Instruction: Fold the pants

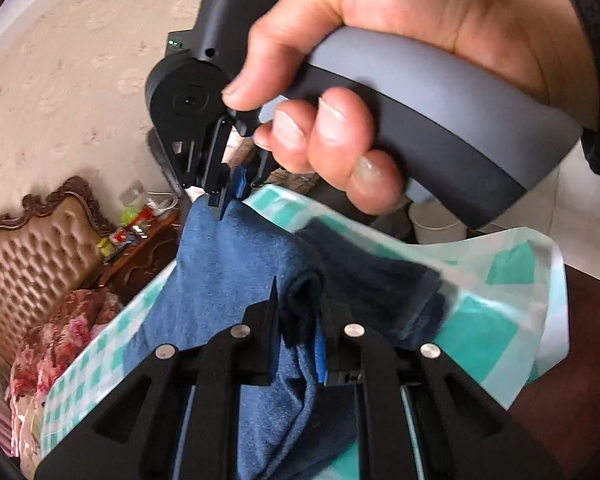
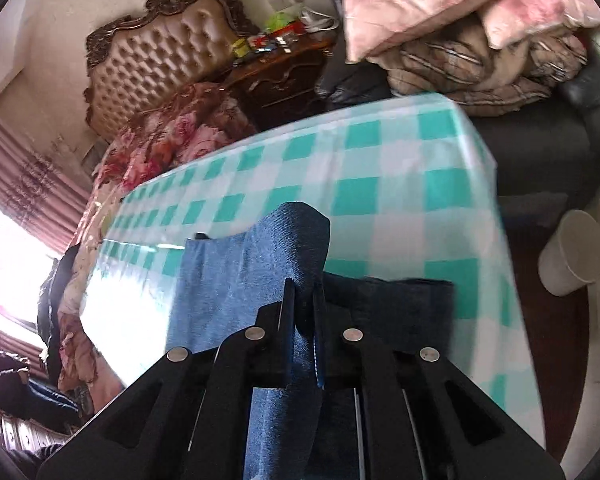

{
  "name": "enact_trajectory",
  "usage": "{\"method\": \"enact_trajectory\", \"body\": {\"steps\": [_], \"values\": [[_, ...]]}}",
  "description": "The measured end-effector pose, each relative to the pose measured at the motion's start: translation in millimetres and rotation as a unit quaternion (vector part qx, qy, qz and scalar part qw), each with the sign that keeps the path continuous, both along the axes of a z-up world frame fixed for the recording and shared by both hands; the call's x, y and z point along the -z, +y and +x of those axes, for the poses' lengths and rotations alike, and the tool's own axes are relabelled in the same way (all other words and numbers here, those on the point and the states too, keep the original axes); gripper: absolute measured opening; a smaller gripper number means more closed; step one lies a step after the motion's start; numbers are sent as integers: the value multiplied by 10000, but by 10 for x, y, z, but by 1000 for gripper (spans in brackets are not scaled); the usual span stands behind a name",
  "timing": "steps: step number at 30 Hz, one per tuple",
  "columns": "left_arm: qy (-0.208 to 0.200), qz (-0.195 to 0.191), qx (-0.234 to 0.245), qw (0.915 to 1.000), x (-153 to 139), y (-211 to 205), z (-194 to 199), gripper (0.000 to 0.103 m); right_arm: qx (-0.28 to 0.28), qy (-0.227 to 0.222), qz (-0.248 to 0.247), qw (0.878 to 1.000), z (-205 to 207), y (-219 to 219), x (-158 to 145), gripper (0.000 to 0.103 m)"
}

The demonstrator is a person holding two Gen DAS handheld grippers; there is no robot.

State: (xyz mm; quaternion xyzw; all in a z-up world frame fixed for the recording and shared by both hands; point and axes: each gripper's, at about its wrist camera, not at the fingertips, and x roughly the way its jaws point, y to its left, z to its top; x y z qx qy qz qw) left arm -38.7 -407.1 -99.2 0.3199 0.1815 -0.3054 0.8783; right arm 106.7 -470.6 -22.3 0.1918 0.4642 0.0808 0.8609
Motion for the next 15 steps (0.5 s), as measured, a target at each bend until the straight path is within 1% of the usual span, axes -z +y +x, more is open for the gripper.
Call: {"method": "enact_trajectory", "body": {"steps": [3, 6, 8, 9, 11, 12, 13, 14, 15], "values": [[130, 119, 154, 9997, 171, -162, -17, 13, 170, 146, 45, 9997, -71, -247, 190, 9], [249, 185, 242, 9992, 313, -260, 15, 13, 274, 187, 183, 9993, -134, -450, 369, 9], [331, 207, 312, 9988, 407, -325, 51, 13, 324, 182, 216, 9991, -158, -503, 463, 9], [454, 171, 380, 9981, 454, -328, 102, 15, 370, 180, 202, 9989, -182, -533, 516, 9], [690, 7, 481, 9965, 489, -307, 169, 21, 435, 156, 200, 9987, -219, -551, 579, 9], [828, -144, 514, 9951, 487, -276, 187, 30, 450, 125, 102, 9989, -237, -546, 627, 10], [1005, -278, 492, 9933, 461, -215, 233, 41, 469, 107, 17, 9988, -243, -547, 649, 10], [1169, -406, 530, 9909, 421, -145, 283, 47, 534, 81, -118, 9985, -258, -539, 658, 12], [1493, -692, 656, 9842, 333, 6, 343, 55, 682, 42, -340, 9971, -303, -525, 640, 19]]}}
